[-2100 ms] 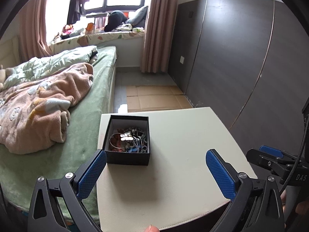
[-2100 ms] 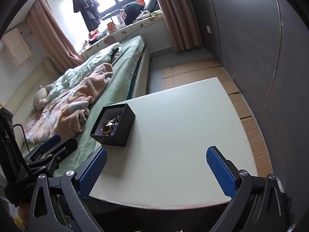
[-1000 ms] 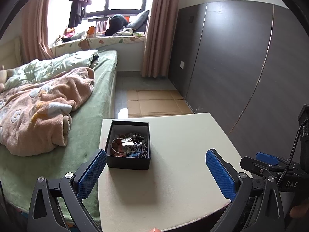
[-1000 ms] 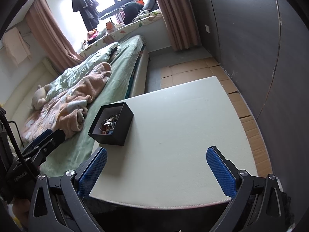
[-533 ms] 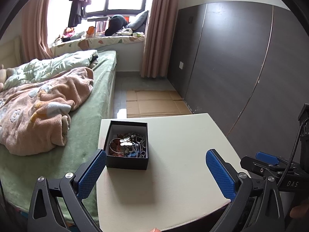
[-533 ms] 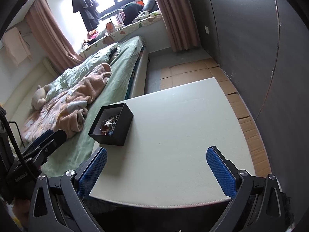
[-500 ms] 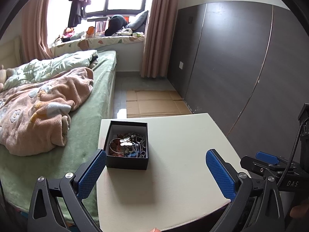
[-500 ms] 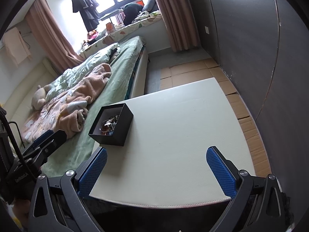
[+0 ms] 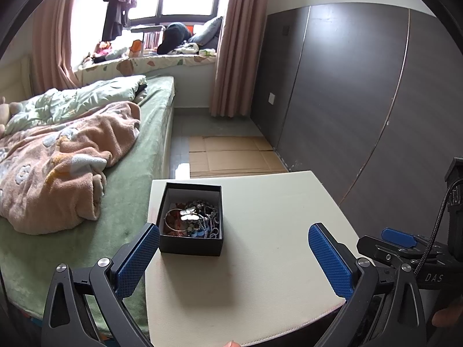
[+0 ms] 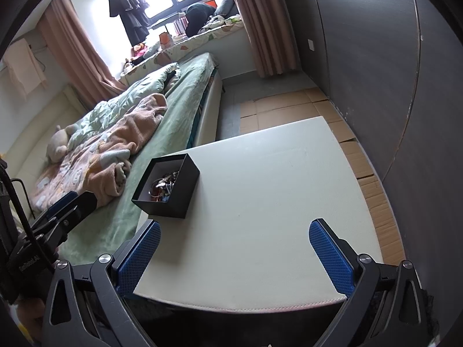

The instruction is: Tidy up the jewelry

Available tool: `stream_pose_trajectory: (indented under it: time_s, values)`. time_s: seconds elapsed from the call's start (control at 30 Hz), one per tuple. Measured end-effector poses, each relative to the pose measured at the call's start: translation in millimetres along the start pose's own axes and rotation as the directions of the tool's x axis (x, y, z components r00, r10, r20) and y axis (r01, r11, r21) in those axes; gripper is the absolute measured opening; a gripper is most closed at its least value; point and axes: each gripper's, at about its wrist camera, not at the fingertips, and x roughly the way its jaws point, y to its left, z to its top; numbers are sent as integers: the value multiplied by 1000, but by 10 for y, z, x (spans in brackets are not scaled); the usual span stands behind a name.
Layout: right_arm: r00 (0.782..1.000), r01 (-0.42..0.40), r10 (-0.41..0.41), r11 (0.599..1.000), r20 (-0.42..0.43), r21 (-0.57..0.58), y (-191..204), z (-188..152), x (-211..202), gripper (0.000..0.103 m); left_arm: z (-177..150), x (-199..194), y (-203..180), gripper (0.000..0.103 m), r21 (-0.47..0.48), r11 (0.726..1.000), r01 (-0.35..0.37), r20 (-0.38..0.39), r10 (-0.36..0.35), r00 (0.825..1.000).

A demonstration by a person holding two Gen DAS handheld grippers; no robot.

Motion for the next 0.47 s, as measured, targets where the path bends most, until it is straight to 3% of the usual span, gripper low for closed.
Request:
stream_pose_trajectory:
  time_s: [0.47]
  values:
    - [1000, 12, -12, 1000, -7, -5, -37, 71, 29, 103, 69, 47, -18, 103, 4, 1000, 10, 13, -10, 1000]
